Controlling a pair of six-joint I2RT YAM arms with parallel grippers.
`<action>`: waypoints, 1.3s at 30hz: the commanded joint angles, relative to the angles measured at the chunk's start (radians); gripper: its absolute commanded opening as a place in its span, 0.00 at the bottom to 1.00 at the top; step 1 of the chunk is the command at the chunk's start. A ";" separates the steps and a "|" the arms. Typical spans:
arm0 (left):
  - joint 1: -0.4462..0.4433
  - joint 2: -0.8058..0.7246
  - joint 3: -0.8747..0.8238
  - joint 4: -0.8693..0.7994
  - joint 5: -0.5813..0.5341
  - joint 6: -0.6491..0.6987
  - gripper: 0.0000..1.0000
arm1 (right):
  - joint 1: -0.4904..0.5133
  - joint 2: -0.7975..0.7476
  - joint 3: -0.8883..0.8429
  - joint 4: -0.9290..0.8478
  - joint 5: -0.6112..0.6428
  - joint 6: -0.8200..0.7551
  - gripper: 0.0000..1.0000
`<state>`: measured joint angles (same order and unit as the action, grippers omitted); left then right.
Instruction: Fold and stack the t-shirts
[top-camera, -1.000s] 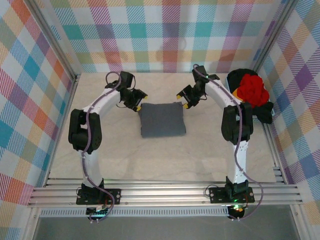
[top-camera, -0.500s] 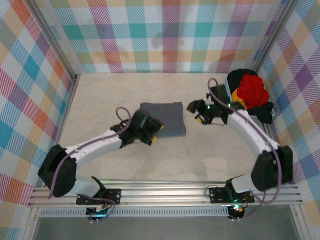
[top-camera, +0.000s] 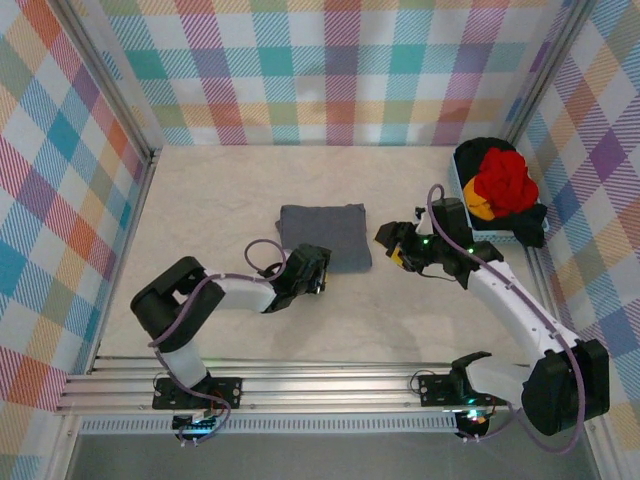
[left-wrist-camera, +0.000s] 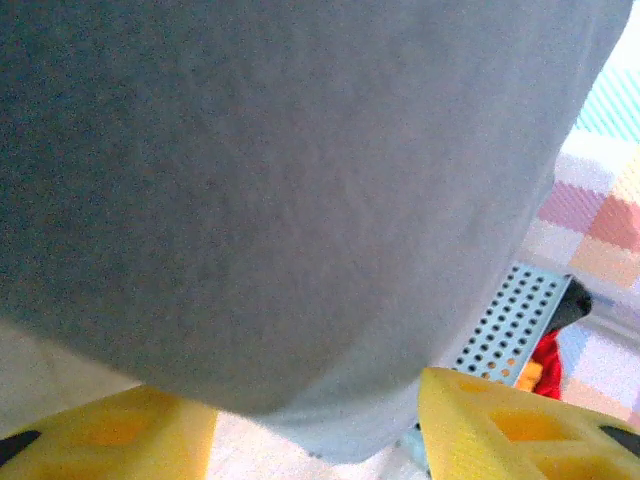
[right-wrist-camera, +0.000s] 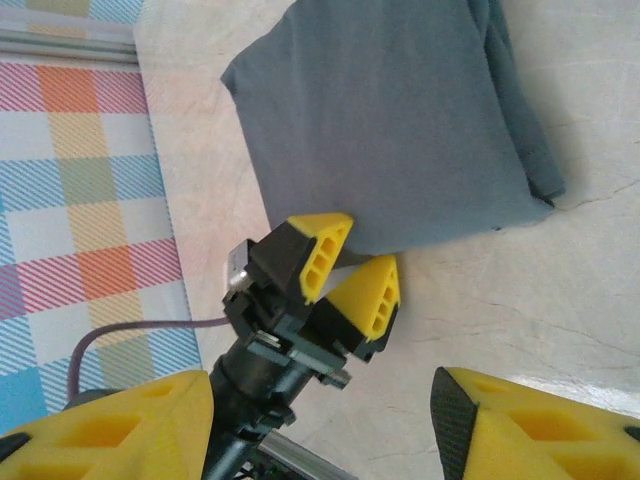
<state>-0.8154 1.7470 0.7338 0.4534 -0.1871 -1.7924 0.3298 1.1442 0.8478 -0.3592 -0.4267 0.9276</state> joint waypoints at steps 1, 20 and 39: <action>0.018 0.071 0.033 0.105 -0.053 0.007 0.43 | 0.007 -0.001 -0.028 0.038 -0.032 0.004 0.59; 0.657 0.082 0.200 -0.098 0.339 0.419 0.00 | 0.006 -0.019 0.022 -0.011 -0.012 -0.014 0.58; 1.076 0.472 0.831 -0.494 0.526 0.764 0.00 | 0.007 0.060 0.071 0.014 -0.030 -0.038 0.57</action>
<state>0.2459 2.1906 1.4860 0.0494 0.3088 -1.1038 0.3298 1.1988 0.8845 -0.3592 -0.4366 0.9180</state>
